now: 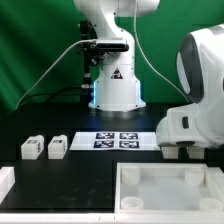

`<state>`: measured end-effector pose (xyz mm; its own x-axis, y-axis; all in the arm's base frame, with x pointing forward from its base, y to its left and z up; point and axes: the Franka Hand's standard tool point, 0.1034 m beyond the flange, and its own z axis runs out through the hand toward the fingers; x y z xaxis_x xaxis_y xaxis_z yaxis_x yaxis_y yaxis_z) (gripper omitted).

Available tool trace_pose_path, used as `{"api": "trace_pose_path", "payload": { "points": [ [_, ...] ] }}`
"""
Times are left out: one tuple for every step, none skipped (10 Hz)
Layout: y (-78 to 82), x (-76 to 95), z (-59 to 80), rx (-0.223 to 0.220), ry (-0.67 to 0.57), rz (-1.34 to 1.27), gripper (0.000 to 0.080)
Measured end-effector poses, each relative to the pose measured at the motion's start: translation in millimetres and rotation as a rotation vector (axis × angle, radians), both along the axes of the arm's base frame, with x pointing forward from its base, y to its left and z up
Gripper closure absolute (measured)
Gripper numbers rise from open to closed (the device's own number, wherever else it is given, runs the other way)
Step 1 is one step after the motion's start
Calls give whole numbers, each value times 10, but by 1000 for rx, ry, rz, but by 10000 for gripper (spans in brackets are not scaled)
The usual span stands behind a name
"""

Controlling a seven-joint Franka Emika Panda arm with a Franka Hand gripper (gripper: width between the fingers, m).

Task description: Assemble one leg

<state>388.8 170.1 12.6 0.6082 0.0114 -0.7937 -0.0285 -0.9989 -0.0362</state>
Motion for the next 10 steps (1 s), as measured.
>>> {"api": "trace_pose_path", "payload": {
  "points": [
    [1,0,0,0,0,0,150],
    [1,1,0,0,0,0,305],
    [0,0,0,1,0,0,305],
    [0,0,0,1,0,0,443],
    [0,0,0,1,0,0,509],
    [0,0,0,1,0,1,509],
    [0,0,0,1,0,1,509],
    [0,0,0,1,0,1,509],
    [1,1,0,1,0,1,509],
    [0,1,0,1,0,1,509]
  ]
}}
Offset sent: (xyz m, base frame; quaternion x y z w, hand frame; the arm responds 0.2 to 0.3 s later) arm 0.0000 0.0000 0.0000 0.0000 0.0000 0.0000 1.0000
